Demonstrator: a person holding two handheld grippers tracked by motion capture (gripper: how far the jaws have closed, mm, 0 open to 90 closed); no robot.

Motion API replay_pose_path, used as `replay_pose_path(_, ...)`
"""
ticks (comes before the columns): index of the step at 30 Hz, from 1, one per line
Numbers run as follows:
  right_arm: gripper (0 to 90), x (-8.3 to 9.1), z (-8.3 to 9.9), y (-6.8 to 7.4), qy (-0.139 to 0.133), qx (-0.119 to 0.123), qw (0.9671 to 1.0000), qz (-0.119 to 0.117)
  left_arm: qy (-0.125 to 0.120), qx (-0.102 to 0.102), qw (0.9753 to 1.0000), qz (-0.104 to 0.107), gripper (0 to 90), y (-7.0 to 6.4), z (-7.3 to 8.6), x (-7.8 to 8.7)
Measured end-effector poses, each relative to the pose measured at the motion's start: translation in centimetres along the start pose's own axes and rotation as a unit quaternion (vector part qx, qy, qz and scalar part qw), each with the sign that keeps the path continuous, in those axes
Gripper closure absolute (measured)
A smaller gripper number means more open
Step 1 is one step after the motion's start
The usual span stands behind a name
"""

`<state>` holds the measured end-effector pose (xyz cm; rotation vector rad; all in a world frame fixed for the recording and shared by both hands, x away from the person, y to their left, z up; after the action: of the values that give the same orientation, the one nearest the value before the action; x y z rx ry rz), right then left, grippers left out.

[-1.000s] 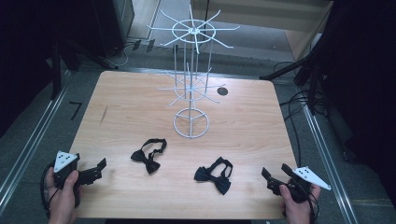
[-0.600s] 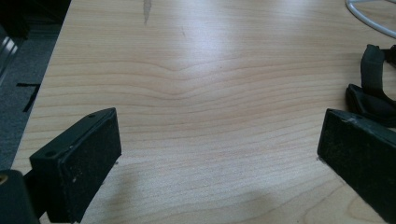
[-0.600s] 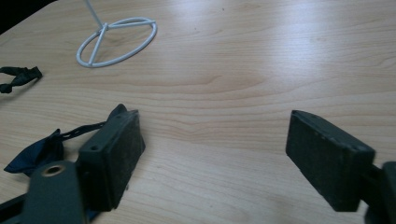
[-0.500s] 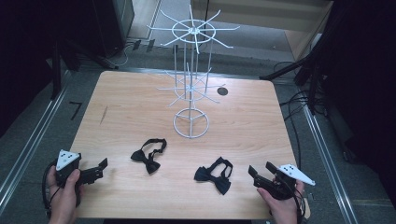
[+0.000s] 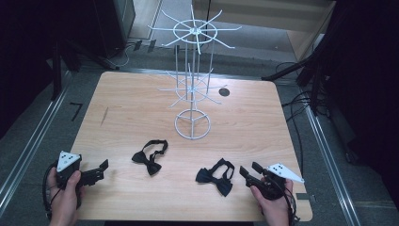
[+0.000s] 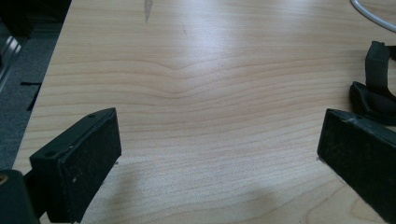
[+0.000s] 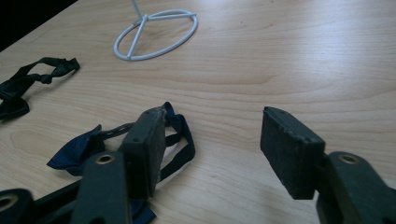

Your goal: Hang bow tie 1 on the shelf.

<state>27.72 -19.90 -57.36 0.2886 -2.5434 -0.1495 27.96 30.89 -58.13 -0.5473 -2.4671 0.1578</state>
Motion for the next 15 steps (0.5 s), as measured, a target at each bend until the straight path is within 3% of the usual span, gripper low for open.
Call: replay_pose_path(15, 49.7, -2.2, 0.4, 2.5, 0.024, 0.010, 0.9997, -0.005, 0.002, 0.002, 1.0000, 0.003, 0.0, -0.1, 0.1, -0.1)
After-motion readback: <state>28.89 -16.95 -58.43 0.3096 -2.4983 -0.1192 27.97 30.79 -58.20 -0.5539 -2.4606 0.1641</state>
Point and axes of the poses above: each handheld gripper's, and its own axes: x roughly backward along the jaws, z roughly out of its underside, y roughly to its left, the point moved 10 cm from there along -x, roughly forward along the jaws, and after that the axes turned 15 degrees about z, right-handed, at the moved point
